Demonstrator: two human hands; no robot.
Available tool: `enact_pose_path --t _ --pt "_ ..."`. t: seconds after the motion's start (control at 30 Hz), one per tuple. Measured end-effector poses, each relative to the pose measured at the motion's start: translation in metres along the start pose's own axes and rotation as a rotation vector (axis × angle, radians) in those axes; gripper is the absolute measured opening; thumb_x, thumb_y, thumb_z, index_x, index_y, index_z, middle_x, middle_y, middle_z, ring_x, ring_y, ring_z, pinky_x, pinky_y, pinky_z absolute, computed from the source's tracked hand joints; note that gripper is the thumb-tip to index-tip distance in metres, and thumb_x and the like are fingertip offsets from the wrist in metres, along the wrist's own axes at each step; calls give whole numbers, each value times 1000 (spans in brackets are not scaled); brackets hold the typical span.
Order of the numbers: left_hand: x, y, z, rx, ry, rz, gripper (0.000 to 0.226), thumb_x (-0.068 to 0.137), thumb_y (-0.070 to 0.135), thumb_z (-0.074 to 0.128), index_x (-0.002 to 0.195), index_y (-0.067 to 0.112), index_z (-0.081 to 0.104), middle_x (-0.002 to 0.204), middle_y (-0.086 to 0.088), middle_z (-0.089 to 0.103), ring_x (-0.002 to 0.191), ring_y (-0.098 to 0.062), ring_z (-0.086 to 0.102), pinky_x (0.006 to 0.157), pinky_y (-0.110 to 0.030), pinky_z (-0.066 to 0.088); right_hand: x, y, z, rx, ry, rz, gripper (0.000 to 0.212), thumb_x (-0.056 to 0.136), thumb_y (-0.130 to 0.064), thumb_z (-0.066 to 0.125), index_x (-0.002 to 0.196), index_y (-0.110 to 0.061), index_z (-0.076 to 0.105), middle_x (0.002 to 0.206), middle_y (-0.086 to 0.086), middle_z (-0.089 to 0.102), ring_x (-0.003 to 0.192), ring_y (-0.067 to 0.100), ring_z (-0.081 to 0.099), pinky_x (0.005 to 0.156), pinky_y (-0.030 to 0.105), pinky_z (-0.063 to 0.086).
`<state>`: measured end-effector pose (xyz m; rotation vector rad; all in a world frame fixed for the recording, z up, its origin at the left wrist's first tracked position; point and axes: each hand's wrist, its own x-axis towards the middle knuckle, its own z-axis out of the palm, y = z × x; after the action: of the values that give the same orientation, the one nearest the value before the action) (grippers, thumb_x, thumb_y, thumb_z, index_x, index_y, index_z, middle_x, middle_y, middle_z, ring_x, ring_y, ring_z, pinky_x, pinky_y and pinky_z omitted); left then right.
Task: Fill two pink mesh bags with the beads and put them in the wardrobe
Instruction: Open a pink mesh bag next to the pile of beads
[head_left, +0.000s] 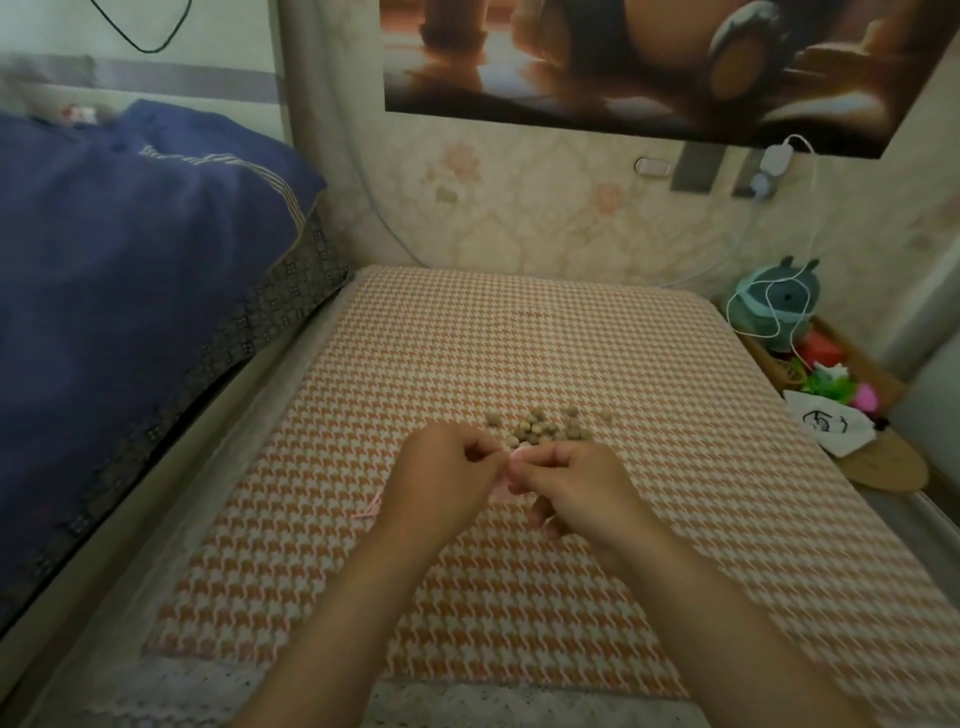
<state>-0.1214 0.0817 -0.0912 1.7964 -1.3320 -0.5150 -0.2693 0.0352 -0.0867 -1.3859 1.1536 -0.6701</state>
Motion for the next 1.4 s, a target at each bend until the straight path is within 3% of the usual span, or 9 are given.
enact_pose_path --t 0.3,0.5,0.7,0.87,1.0,1.1,1.17,1.27,1.4 --pt "-8 10 -2 370 9 161 17 96 17 59 91 17 75 83 -1 71 78 -18 65 74 -38 55 -6 -8 2 -211 148 -37 14 92 -11 66 79 -13 73 78 9 75 51 20 58 47 31 48" --pt "-15 6 -1 271 7 131 14 95 23 62 90 20 75 79 3 71 72 -13 64 70 -38 56 -3 -1 2 -389 127 -224 10 89 -26 74 80 -25 73 74 -3 73 53 7 61 50 23 46" --pt "-17 2 -2 -40 -7 -93 13 92 19 67 80 22 69 71 2 71 64 -15 69 56 -30 57 -5 -5 7 -174 9 -82 18 90 -20 73 77 -9 74 75 8 75 50 18 56 47 30 44" --pt "-12 0 -10 134 -43 -66 8 86 12 72 87 20 74 74 11 66 68 -4 63 51 -10 46 -5 0 6 -221 106 -84 12 85 -12 70 77 -2 71 62 4 68 49 18 55 49 31 47" --pt "-12 1 -13 246 -51 -12 13 86 10 64 90 22 67 78 7 63 72 -11 62 66 -31 58 -6 3 9 -399 174 -195 8 84 -14 66 77 -10 67 62 1 64 55 15 55 54 34 50" --pt "-14 2 -18 146 -123 17 10 91 13 59 94 22 61 74 2 66 64 -17 63 57 -35 54 -9 -1 2 -568 94 -427 15 88 -16 67 82 -27 60 77 -12 61 64 4 55 57 19 43" --pt "-14 -1 -21 100 -189 64 14 94 10 54 98 23 58 69 -1 64 58 -15 57 54 -34 49 -11 -4 -3 -642 -34 -561 20 91 -13 62 87 -32 59 88 -17 58 68 7 55 64 24 48" --pt "-17 -8 -24 66 -262 138 17 98 12 50 98 29 51 68 -8 62 55 -14 50 53 -37 43 -18 -6 -7 -789 -169 -634 21 94 -21 54 99 -39 65 103 -20 56 77 8 58 73 33 53" --pt "-20 -10 -31 39 -329 207 27 101 10 48 85 33 47 74 -8 58 61 -15 47 57 -36 42 -25 -5 -11 -1051 -221 -664 22 90 -43 53 108 -38 66 100 -18 57 74 -6 49 68 21 41"
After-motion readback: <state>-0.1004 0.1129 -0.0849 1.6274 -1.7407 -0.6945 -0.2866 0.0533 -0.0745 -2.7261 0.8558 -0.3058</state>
